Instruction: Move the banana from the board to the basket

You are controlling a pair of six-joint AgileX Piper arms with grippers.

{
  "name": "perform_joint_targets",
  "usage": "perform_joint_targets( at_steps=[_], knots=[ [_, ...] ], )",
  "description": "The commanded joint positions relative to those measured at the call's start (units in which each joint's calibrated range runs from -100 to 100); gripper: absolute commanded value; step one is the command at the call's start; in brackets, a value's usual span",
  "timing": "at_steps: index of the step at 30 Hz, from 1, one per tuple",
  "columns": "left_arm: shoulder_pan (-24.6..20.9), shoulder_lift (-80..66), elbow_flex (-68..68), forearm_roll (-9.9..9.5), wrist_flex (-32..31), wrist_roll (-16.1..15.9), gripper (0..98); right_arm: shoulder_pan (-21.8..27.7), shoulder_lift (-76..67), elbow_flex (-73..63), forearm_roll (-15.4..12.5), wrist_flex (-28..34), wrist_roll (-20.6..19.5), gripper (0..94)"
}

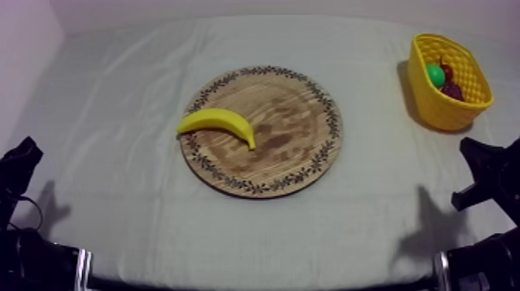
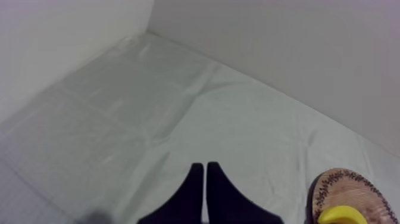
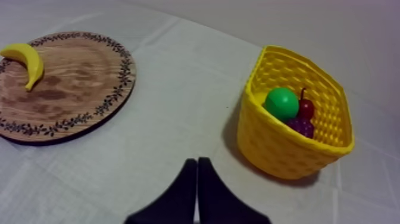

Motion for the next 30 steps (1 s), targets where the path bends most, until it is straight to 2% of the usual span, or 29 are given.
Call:
perform_joint_targets(
  at_steps=[1,14,18,21,30],
  knots=[
    [0.0,0.0,0.0,0.03,0.0,0.0,0.1,0.8,0.0,0.0,0.0,0.0,-0.1,0.5],
    [0.0,0.0,0.0,0.03,0.0,0.0,0.1,-0.1,0.0,0.0,0.0,0.0,0.3,0.7],
    [0.0,0.0,0.0,0.03,0.0,0.0,0.1,-0.3,0.0,0.0,0.0,0.0,3.3,6.5],
    [0.0,0.0,0.0,0.03,0.0,0.0,0.1,-0.4,0.0,0.0,0.0,0.2,4.7,2.8],
    [0.0,0.0,0.0,0.03,0.0,0.0,0.1,-1.6,0.1,0.0,0.5,1.4,3.4,0.4]
  ],
)
